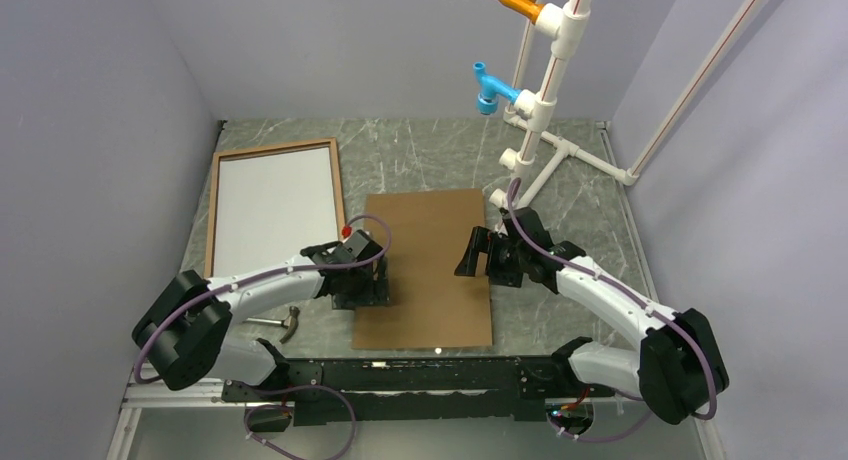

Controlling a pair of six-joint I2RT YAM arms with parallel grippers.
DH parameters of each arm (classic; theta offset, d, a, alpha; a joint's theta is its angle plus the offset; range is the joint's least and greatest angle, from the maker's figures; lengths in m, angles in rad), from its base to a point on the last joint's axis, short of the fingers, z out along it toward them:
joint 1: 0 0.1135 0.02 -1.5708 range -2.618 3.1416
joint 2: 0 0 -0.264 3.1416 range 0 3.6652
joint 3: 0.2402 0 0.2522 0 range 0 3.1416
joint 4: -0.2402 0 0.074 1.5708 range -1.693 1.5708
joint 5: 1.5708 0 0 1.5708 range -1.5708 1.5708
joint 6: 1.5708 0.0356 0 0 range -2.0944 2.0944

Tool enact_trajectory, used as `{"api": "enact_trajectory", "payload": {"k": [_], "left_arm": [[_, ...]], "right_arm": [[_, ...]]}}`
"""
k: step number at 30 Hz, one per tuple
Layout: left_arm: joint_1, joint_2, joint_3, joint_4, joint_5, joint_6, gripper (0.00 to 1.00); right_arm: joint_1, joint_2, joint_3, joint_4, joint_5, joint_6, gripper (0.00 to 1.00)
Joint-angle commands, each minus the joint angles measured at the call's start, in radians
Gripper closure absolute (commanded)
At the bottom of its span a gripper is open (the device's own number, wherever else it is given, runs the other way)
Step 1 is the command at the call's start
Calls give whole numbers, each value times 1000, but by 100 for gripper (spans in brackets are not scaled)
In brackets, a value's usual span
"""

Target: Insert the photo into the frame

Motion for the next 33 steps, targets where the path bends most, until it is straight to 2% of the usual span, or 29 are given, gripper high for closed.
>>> {"api": "enact_trajectory", "payload": {"k": [1,7,14,16,21,25,30,33], "left_arm": [[-42,-44,-40,99,73,-91,18],[-81,-128,-83,76,58,-137,18],[-181,-179,-52,-64,-29,-224,20],[-212,-178,-24,-124,-63,-254,20],[-266,-177,30,-255,-132,-306,18],[-261,-184,19,-252,-154,-298,9],[-177,-205,-36,-172,-110,-241,8],[-99,-230,-80,-98,-67,-189,9]], "right_arm": [[12,-51,72,15,-159,6,4],[12,-128,22,9,-219,18,4],[11,-167,-117,14,-274,10,5],[12,-167,-150,0,-264,0,5],[11,-152,-151,-103,-108,-52,2],[10,-122,-128,-103,-12,-72,0],[-9,-33,-107,-62,8,-94,0],[-54,12,-122,-2,-67,-103,1]]}}
